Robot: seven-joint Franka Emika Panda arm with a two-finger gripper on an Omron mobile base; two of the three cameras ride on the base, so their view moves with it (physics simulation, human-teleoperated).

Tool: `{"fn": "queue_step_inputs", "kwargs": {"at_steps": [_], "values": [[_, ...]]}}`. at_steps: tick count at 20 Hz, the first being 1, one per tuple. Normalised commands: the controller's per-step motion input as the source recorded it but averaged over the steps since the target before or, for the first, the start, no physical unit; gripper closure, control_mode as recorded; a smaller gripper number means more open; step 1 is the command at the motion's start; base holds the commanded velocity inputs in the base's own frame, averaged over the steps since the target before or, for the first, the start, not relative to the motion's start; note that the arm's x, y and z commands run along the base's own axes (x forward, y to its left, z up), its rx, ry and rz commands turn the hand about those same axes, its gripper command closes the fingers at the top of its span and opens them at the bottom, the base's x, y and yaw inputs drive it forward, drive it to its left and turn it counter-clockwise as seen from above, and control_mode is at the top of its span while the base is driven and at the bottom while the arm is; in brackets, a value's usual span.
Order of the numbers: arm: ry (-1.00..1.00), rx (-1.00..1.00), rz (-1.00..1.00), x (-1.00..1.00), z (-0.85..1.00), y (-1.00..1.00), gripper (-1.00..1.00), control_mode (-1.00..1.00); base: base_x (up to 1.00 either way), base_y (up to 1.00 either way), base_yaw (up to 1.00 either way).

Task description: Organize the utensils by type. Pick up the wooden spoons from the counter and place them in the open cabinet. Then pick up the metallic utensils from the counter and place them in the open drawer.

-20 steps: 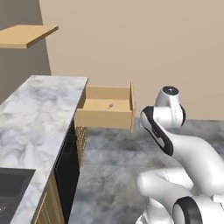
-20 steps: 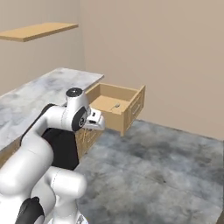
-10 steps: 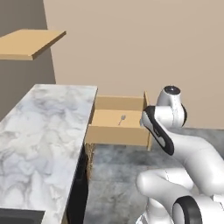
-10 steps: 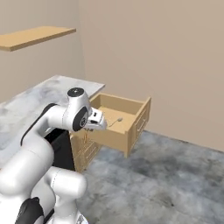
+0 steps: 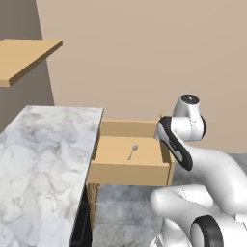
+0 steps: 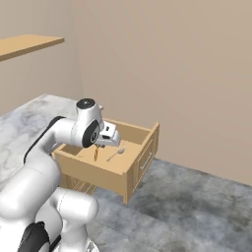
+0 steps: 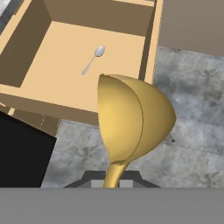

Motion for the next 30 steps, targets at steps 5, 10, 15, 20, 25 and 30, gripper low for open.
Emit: {"fn": "queue_step_inputs", "kwargs": {"at_steps": [5,10,15,20,25,30], "values": [[0.0,0.0,0.0,0.0,0.0,0.0,1.0,1.0,0.6,0.1,0.0],[0.0,0.0,0.0,0.0,0.0,0.0,1.0,1.0,0.54,0.05,0.0],[0.0,0.0,0.0,0.0,0.0,0.0,1.0,1.0,0.19,0.0,0.0],[0.0,0.0,0.0,0.0,0.0,0.0,1.0,1.0,0.0,0.0,0.0],[0.0,0.0,0.0,0.0,0.0,0.0,1.0,1.0,0.0,0.0,0.0],[0.0,0.0,0.0,0.0,0.0,0.0,1.0,1.0,0.0,0.0,0.0]]}}
